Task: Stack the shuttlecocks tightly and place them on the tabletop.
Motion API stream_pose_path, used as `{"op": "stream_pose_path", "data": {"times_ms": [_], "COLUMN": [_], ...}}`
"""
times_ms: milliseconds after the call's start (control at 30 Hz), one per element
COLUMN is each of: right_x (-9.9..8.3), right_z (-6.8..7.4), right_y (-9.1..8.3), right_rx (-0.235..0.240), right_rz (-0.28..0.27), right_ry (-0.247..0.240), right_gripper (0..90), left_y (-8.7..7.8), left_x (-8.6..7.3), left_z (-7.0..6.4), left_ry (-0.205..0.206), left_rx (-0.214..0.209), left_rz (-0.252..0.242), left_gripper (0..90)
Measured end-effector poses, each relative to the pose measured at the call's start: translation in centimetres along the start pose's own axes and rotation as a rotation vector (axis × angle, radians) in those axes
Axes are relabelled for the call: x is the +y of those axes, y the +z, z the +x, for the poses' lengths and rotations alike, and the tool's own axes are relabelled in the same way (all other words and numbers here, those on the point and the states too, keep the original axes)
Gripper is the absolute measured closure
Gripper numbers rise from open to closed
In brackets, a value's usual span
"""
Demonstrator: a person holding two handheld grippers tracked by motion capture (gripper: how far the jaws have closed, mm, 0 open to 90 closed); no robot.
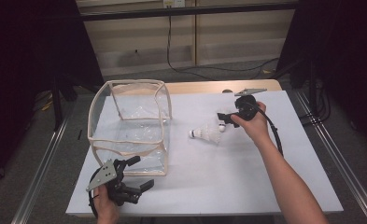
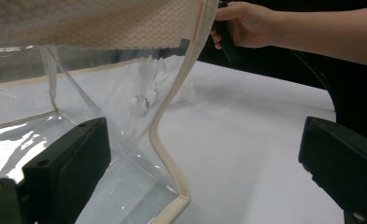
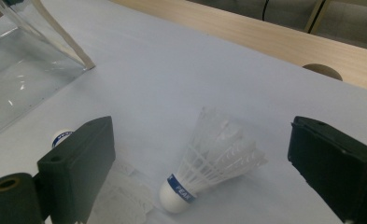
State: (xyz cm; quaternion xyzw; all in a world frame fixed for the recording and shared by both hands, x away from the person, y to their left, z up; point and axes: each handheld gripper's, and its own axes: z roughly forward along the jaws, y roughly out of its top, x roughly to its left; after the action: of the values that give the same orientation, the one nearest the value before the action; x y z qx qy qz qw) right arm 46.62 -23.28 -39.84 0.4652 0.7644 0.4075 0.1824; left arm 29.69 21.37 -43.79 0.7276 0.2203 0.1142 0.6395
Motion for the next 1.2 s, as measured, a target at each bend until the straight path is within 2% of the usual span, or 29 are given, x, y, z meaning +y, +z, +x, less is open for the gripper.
{"op": "stream_pose_path", "data": {"times_ms": [133,233,500,800,867,1033,1200], "right_x": [0.4,0.3,0.4,-0.1,-0.2,-0.5,-0.7], "right_z": [-0.2,-0.5,-1.5,-2.0,-2.1,-2.6,-2.9], "right_y": [0.2,0.6,1.4,2.7,2.9,3.3,3.5], "right_rx": [-0.004,-0.01,-0.018,-0.005,-0.003,-0.003,0.003], "right_rz": [-0.008,0.02,0.021,0.038,0.041,0.047,0.043], "right_ry": [0.005,0.004,0.028,0.052,0.043,0.052,0.042], "right_gripper": [7.1,7.1,8.6,8.8,12.6,14.8,18.8], "left_y": [-0.1,-0.1,-0.1,0.0,0.0,0.0,0.0], "left_x": [0.1,0.0,0.1,0.0,0.0,0.0,0.0], "left_z": [0.1,0.1,0.1,0.1,0.1,0.1,0.1], "left_ry": [0.002,0.0,0.002,0.006,0.004,0.004,0.002], "left_rx": [0.003,0.003,0.006,0.001,0.002,-0.002,0.0], "left_rz": [-0.004,-0.006,-0.005,-0.004,-0.005,-0.003,-0.004], "left_gripper": [2.6,2.5,2.6,2.6,2.5,2.6,2.6]}}
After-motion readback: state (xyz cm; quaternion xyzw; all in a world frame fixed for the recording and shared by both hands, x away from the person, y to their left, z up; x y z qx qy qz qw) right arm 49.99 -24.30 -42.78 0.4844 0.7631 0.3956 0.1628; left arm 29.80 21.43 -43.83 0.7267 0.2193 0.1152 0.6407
